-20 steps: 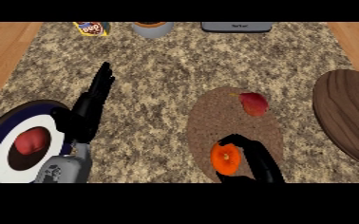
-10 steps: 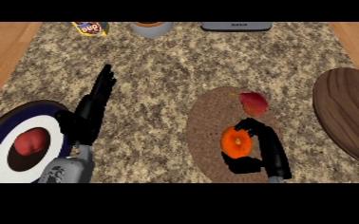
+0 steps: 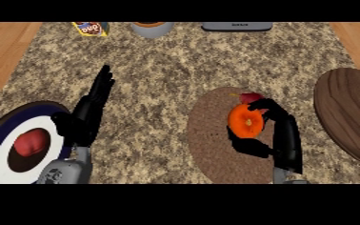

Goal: Pick the squash from the placemat and place it in the bowl

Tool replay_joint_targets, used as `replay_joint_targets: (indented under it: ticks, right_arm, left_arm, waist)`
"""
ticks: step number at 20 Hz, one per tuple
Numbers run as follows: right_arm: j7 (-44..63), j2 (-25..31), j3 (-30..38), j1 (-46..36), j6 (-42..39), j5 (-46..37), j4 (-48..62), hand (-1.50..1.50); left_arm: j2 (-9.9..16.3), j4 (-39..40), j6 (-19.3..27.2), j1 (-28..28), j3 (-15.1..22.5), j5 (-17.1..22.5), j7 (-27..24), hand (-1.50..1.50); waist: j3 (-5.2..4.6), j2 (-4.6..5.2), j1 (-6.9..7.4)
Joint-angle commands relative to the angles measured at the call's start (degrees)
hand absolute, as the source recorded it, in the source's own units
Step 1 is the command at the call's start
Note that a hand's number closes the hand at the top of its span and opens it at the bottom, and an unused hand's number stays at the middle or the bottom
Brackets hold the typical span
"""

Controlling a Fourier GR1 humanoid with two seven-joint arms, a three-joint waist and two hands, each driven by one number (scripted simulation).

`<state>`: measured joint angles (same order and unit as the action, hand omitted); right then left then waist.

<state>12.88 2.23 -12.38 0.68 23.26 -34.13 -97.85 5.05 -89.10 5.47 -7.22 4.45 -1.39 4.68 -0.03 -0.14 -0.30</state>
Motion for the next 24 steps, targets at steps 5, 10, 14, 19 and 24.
replay_joint_targets:
  ticks: [5, 10, 14, 19, 24]
  right_arm:
    - [15.4, 2.3, -1.7, -2.3, -2.0, -19.1, -18.7, 1.50]
    - [31.1, 0.5, -0.6, -11.2, -13.1, -29.1, -24.0, 1.50]
    - [39.1, 2.2, 6.1, -25.2, -23.8, -27.8, -22.8, 1.50]
    - [41.4, 4.4, 12.1, -34.5, -26.1, -27.0, -18.1, 1.50]
    - [39.8, 9.6, 21.0, -36.5, -28.5, -20.1, -13.5, 1.50]
  left_arm:
    - [-0.4, -1.0, 1.0, -0.4, -0.1, -1.0, 1.3, 0.00]
    - [1.3, 2.0, -2.4, -1.2, -2.6, 1.8, -0.7, 0.00]
    - [0.0, -0.4, -0.9, -1.7, -0.8, 0.0, 1.9, 0.00]
    - [0.7, 1.3, -1.8, -3.2, -2.5, 0.4, 0.7, 0.00]
    - [0.3, 1.2, -1.7, -4.0, -2.5, 0.1, 2.6, 0.00]
  waist:
    - [-0.06, -0.12, -0.22]
    - [-0.08, 0.06, 0.13]
    - [-0.04, 0.09, 0.59]
    - [0.00, 0.13, 0.56]
    - [0.02, 0.14, 0.46]
